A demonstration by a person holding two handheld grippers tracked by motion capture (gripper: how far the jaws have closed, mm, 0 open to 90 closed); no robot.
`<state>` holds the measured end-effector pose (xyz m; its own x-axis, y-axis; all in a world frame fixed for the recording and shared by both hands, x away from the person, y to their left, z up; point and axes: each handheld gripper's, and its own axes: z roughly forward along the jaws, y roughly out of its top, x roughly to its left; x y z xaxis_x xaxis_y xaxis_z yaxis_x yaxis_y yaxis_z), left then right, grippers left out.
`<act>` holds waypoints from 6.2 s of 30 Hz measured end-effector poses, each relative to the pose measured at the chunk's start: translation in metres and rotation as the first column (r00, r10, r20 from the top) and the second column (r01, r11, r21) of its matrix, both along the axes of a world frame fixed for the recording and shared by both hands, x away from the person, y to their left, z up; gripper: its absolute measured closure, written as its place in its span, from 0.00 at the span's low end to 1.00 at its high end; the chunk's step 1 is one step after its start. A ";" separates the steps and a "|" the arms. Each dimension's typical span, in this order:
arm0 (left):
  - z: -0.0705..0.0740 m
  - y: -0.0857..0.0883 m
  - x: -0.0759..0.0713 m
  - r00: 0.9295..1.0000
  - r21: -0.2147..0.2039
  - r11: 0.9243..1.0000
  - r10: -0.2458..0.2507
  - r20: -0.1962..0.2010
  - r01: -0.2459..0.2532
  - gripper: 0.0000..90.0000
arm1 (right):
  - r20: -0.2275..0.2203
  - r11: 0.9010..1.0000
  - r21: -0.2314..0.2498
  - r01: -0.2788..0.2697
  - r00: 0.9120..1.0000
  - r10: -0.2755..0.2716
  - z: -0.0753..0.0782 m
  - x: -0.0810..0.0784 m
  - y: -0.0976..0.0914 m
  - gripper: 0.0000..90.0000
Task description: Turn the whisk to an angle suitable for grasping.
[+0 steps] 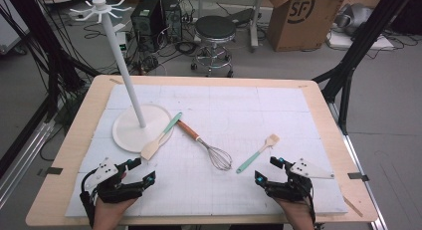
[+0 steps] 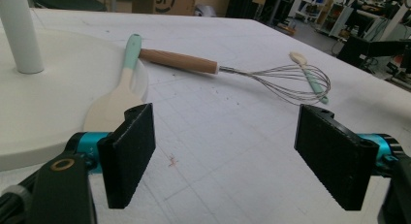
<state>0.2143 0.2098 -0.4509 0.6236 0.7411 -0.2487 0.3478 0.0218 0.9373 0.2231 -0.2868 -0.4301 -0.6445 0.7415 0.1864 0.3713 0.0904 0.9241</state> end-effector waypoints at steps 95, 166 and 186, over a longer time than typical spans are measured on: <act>0.001 -0.002 -0.003 1.000 -0.045 0.999 -0.014 0.000 0.014 0.25 | -0.508 0.951 -0.054 -0.305 0.828 0.236 0.044 0.167 0.198 1.00; -0.001 -0.004 -0.005 1.000 -0.046 0.999 -0.014 0.003 0.014 0.26 | -0.680 0.932 -0.221 -0.287 0.731 0.063 0.024 0.203 0.209 1.00; -0.003 0.002 -0.004 1.000 -0.065 0.998 -0.008 -0.006 0.008 0.26 | -0.688 0.921 -0.270 -0.282 0.725 0.020 -0.002 0.228 0.245 1.00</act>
<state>0.2105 0.2123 -0.4538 0.6280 0.7180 -0.3001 0.3539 0.0800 0.9319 0.4516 -0.0423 -0.4320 -0.5591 0.7425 0.3689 0.8244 0.4507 0.3424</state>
